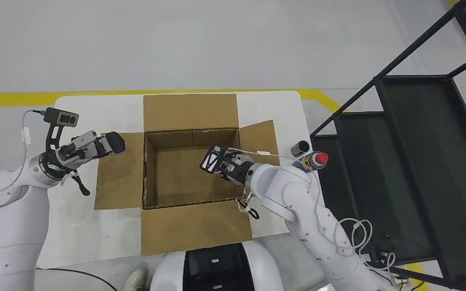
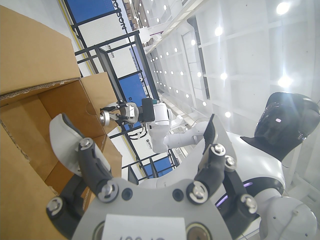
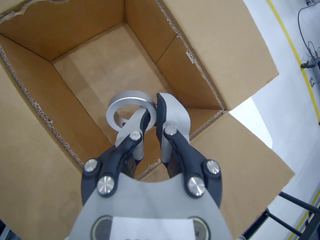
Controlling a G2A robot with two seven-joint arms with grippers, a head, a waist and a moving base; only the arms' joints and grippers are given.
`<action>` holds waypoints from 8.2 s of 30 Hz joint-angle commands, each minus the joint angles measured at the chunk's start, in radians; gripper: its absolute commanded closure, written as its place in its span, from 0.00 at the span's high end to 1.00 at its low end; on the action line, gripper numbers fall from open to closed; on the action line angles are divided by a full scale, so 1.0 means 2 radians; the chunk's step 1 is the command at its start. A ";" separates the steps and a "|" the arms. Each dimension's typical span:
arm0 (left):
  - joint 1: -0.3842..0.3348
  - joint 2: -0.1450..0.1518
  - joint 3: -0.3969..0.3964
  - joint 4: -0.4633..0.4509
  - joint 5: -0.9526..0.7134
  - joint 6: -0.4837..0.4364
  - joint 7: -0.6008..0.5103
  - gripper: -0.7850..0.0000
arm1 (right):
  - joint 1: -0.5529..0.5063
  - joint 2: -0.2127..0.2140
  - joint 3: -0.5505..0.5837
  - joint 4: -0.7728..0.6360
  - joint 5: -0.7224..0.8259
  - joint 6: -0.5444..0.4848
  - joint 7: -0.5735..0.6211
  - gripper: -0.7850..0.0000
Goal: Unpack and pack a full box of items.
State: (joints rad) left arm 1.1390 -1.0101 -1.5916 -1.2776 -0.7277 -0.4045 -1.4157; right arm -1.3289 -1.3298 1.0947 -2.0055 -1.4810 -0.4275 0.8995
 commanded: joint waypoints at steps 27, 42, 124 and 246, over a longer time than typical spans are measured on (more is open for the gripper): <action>0.000 0.000 0.000 0.000 0.000 0.000 0.000 1.00 | -0.237 0.061 0.429 -0.014 0.386 -0.269 -0.072 0.00; 0.000 0.000 0.000 0.000 0.000 0.000 0.000 1.00 | -0.233 0.063 0.428 -0.009 0.388 -0.271 -0.073 0.00; 0.000 0.000 0.000 0.000 0.000 0.000 0.000 1.00 | -0.239 0.094 0.348 0.163 0.229 -0.250 -0.108 0.49; 0.000 0.000 0.000 0.000 0.000 0.000 0.000 1.00 | -0.078 0.128 0.115 -0.056 0.261 -0.030 -0.043 0.00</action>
State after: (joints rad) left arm 1.1390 -1.0101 -1.5916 -1.2776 -0.7277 -0.4045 -1.4157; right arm -1.4977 -1.0732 1.3403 -2.1148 -0.9322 -0.5044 0.7973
